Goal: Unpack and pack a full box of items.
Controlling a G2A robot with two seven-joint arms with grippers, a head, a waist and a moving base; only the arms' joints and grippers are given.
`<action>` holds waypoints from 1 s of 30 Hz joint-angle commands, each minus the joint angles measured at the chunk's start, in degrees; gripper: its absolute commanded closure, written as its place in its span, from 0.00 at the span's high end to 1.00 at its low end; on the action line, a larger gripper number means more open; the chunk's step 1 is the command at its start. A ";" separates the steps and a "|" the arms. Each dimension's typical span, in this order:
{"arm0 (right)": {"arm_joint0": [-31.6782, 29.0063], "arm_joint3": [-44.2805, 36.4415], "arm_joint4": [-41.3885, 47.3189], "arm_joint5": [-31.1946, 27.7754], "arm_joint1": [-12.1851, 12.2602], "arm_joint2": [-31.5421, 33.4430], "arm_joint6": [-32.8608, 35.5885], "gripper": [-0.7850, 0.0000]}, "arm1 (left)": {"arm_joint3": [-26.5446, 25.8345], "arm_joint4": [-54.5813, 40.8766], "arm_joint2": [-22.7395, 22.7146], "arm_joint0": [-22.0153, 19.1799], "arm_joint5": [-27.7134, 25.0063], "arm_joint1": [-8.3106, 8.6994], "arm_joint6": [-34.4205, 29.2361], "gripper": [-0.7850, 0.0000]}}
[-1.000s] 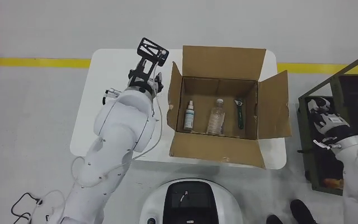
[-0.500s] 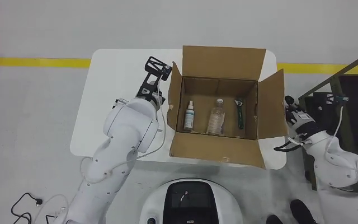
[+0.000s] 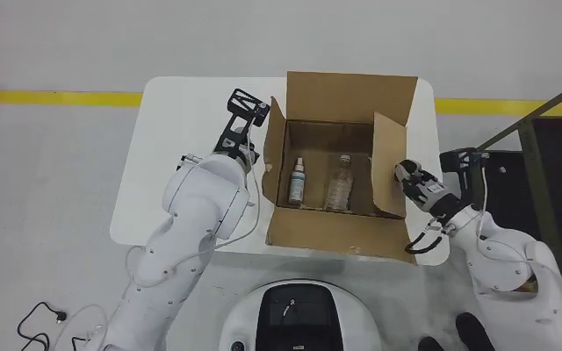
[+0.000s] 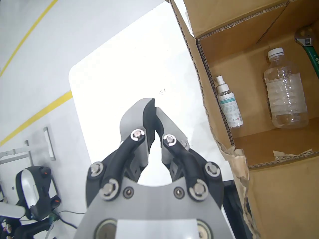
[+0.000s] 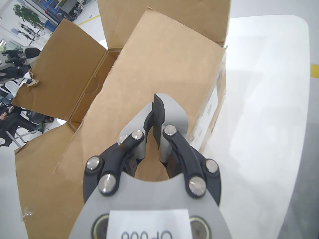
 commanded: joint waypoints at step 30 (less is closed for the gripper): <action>-0.48 -0.15 -1.73 7.92 1.07 9.60 2.90 0.00 | 11.25 -14.59 10.54 -4.39 -4.68 -3.39 13.69 0.00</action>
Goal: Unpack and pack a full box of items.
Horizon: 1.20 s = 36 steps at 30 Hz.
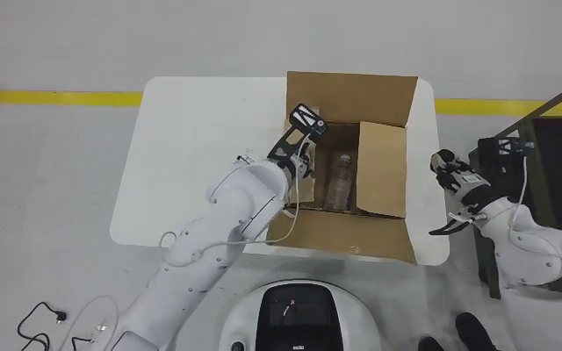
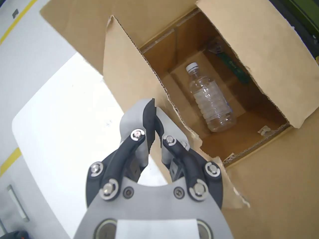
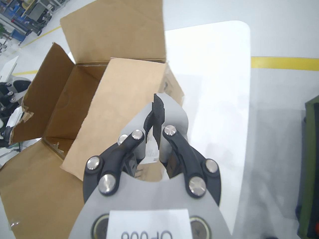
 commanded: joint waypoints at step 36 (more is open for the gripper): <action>-2.66 0.14 1.86 1.26 0.31 3.46 -0.19 0.00 | -10.04 0.72 -8.43 2.81 0.41 -0.36 -5.24 1.00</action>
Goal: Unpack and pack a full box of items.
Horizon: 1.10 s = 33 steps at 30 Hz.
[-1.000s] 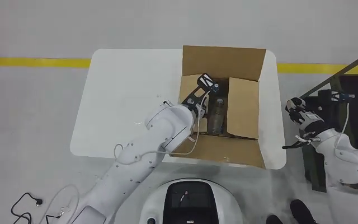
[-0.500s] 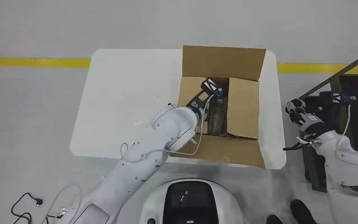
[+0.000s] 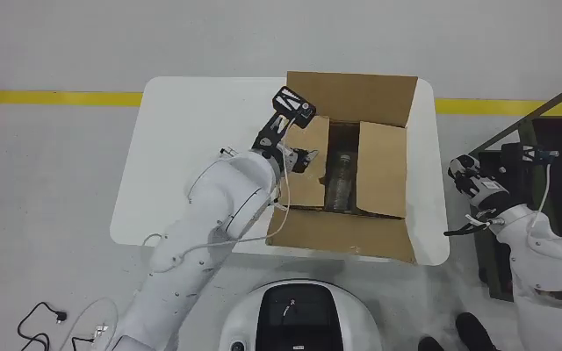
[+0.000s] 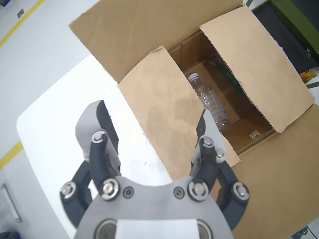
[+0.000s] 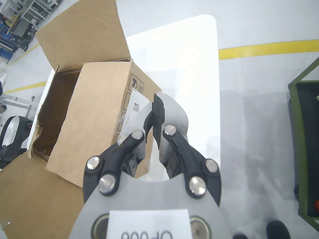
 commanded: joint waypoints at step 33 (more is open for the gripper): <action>0.00 0.00 0.00 0.00 0.00 0.00 0.00 0.00 | -18.24 -4.83 -8.62 10.63 -27.73 3.48 5.84 1.00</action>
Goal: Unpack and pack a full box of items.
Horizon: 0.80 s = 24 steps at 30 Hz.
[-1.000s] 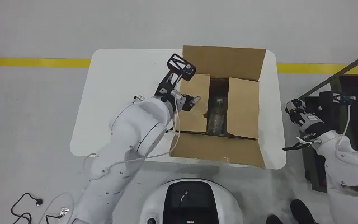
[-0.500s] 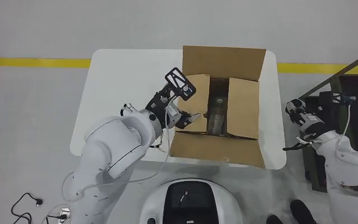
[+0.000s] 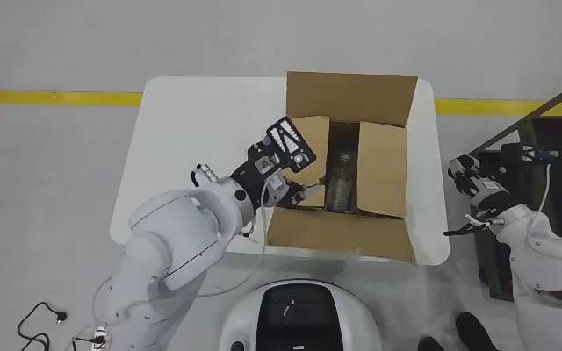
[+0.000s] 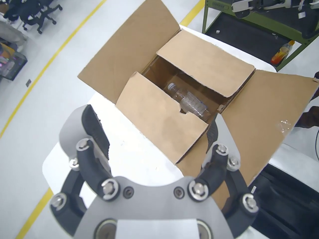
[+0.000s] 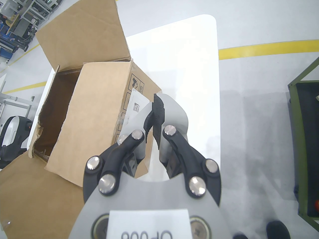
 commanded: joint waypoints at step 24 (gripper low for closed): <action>0.00 0.00 0.00 0.00 0.00 0.00 0.00 0.00 | -9.01 12.78 -8.60 18.93 -29.01 11.73 16.33 1.00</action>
